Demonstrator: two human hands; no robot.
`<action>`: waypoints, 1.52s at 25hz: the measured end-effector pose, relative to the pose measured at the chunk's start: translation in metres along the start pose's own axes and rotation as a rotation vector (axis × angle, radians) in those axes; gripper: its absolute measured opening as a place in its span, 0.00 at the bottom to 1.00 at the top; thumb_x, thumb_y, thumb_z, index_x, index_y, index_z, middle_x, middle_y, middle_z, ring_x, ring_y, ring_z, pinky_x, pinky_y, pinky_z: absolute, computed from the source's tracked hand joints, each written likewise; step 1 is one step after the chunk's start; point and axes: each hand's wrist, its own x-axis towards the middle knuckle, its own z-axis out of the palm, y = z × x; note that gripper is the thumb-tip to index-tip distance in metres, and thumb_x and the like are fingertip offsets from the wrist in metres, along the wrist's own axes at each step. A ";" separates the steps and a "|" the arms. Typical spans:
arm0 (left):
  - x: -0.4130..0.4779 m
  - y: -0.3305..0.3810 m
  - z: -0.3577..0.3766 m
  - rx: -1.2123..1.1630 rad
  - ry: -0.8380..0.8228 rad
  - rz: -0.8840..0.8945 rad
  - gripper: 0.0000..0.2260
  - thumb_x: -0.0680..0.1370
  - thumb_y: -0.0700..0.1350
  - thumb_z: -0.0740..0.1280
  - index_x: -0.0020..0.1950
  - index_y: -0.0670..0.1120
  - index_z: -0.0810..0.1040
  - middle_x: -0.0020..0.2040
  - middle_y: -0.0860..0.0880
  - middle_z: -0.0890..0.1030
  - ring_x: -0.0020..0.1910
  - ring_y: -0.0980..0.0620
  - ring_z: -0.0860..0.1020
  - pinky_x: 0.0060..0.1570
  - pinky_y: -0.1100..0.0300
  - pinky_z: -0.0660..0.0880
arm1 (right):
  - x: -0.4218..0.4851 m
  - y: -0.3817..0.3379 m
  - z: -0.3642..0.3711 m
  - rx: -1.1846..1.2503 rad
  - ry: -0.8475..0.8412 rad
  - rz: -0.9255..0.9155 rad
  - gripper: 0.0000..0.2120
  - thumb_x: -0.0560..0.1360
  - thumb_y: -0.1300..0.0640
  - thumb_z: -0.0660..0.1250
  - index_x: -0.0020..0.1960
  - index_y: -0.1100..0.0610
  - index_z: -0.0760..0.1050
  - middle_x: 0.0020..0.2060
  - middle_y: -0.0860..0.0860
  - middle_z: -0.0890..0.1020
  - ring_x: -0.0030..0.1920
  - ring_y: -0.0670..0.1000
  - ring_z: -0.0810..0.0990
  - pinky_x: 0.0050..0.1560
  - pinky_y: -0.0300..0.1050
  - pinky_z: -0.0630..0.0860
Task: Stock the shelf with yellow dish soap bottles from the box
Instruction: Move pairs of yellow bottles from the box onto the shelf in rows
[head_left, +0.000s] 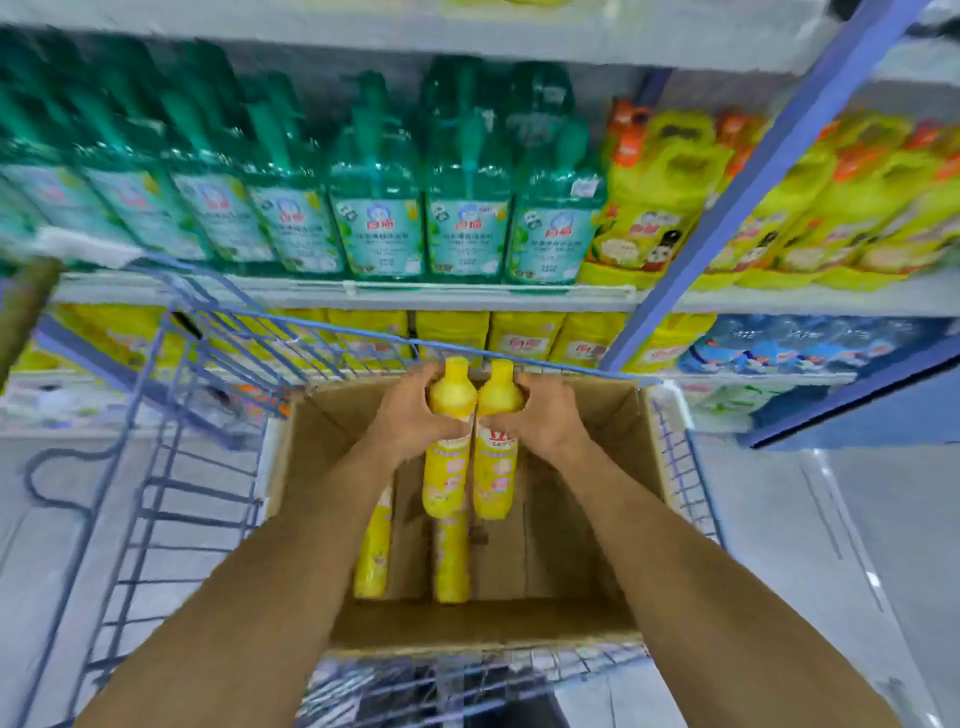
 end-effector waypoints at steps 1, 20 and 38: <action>-0.001 0.020 -0.014 -0.009 0.005 0.025 0.36 0.54 0.55 0.82 0.60 0.52 0.77 0.54 0.50 0.83 0.53 0.49 0.83 0.53 0.46 0.80 | -0.002 -0.018 -0.021 0.016 0.032 -0.031 0.19 0.62 0.46 0.83 0.47 0.55 0.83 0.39 0.48 0.83 0.41 0.49 0.80 0.42 0.45 0.72; -0.003 0.434 -0.181 -0.019 0.174 0.620 0.26 0.64 0.40 0.83 0.57 0.47 0.77 0.52 0.50 0.84 0.46 0.58 0.83 0.46 0.57 0.82 | -0.006 -0.258 -0.360 0.173 0.514 -0.484 0.21 0.63 0.45 0.83 0.52 0.52 0.85 0.41 0.46 0.87 0.42 0.42 0.86 0.45 0.45 0.83; 0.133 0.528 -0.132 0.078 0.455 0.555 0.25 0.66 0.47 0.81 0.60 0.48 0.77 0.51 0.50 0.84 0.49 0.51 0.83 0.48 0.54 0.80 | 0.149 -0.227 -0.451 0.241 0.526 -0.515 0.22 0.64 0.48 0.82 0.55 0.51 0.82 0.44 0.48 0.86 0.43 0.47 0.85 0.51 0.52 0.83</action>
